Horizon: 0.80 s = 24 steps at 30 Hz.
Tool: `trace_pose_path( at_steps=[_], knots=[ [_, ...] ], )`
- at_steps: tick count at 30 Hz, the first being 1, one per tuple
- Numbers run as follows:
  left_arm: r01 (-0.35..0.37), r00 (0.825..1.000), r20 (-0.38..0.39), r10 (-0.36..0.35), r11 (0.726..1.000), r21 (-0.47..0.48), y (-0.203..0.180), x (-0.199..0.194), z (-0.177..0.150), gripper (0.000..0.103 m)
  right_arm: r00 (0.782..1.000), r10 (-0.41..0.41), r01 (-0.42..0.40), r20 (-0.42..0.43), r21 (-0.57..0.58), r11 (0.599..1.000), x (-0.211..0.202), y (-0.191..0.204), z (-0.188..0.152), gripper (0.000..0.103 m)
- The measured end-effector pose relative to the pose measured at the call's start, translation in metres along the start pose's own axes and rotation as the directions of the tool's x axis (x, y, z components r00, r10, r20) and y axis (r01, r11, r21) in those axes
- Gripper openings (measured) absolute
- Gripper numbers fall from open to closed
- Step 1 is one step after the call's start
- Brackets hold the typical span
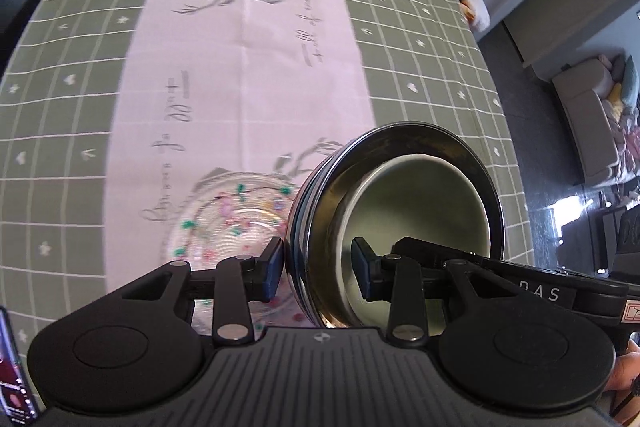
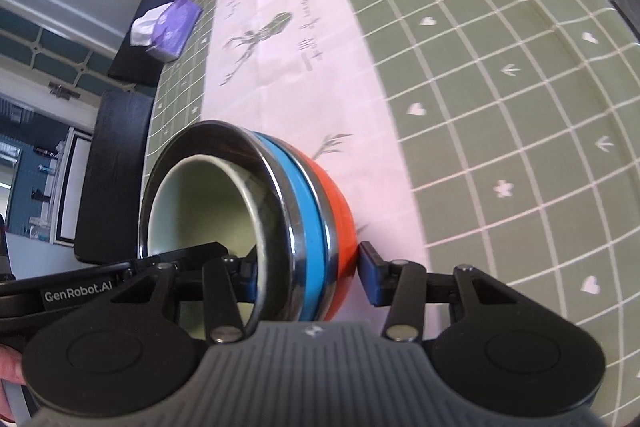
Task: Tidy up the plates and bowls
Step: 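Lower the bowl stack onto the glass plate with both tools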
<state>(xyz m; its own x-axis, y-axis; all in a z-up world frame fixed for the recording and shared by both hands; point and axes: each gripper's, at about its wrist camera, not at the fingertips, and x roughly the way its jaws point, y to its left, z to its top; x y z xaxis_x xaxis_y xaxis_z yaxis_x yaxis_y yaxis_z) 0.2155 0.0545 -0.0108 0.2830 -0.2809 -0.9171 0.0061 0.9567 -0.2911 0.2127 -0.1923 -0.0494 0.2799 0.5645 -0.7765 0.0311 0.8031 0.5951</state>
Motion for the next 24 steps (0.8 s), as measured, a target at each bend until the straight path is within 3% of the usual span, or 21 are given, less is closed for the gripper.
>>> trace_pose_path(
  at_steps=[10, 24],
  knots=[
    [-0.012, 1.000, 0.001, 0.012, 0.993, -0.114, 0.063, -0.005, -0.014, 0.041, 0.997, -0.001, -0.004, -0.073, -0.066, 0.998, 0.043, 0.046, -0.010, 0.045],
    [0.002, 0.999, -0.035, -0.007, 0.990, -0.139, 0.074, 0.012, -0.019, 0.041, 0.993, -0.051, 0.043, -0.102, -0.073, 0.996, 0.062, 0.043, -0.008, 0.045]
  ],
)
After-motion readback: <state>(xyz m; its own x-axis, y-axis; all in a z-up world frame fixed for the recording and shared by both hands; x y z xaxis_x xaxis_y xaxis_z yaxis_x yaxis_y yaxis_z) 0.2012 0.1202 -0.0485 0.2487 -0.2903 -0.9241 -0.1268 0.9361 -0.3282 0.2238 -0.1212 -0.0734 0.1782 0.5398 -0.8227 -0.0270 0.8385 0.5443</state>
